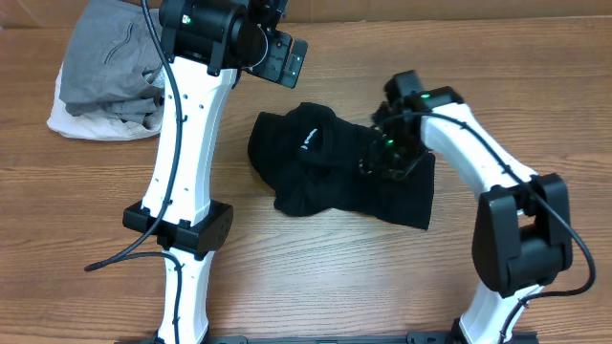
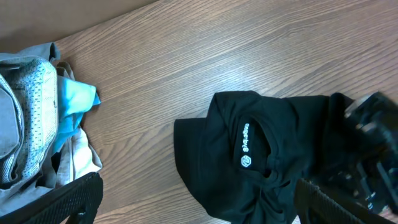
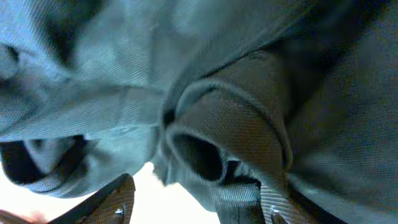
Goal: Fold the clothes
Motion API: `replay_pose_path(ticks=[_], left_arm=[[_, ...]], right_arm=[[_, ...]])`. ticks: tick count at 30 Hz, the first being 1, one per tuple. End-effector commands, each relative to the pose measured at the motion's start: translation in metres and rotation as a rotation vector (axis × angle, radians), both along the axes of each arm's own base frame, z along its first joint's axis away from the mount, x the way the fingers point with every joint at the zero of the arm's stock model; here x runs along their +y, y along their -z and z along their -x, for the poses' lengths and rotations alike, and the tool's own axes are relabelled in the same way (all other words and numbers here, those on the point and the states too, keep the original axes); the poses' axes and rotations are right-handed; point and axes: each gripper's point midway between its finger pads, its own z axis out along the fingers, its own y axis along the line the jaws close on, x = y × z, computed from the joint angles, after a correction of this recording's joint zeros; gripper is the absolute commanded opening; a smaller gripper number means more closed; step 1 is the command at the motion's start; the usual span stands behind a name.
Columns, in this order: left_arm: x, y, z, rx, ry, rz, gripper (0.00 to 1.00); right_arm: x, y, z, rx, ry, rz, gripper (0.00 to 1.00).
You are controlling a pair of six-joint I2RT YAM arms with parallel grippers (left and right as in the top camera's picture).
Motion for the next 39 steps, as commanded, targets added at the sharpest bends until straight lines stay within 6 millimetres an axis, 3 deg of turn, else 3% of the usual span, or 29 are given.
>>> replay_pose_path(ticks=[1,6,10,16,23,27,31,39], left_arm=[[0.004,-0.002,-0.001,-0.011,0.003,-0.014,1.00],[0.004,-0.002,-0.001,-0.012,0.004,-0.013,1.00],[0.004,-0.001,-0.001,-0.009,0.004,-0.014,1.00],[0.001,0.017,0.000,0.056,0.016,-0.019,1.00],[-0.008,0.092,0.001,0.294,0.149,0.084,1.00],[0.004,0.135,0.003,0.392,0.229,0.148,1.00],[0.016,0.164,0.011,0.444,0.356,0.273,1.00],[0.041,0.234,0.022,0.526,0.317,0.272,1.00]], right_arm=[[0.012,-0.025,-0.004,-0.048,0.007,-0.031,0.68],[0.010,-0.053,-0.005,-0.096,0.016,-0.055,0.67],[-0.003,-0.076,-0.004,-0.150,0.040,-0.044,0.66],[-0.031,-0.075,0.000,-0.143,0.079,0.064,0.66],[-0.049,-0.075,-0.004,-0.140,0.116,0.076,0.72],[-0.054,-0.074,-0.002,-0.133,0.104,0.084,0.75],[-0.054,-0.074,0.000,-0.133,0.074,0.086,0.82],[-0.054,-0.074,0.000,-0.133,0.072,0.086,0.84]])
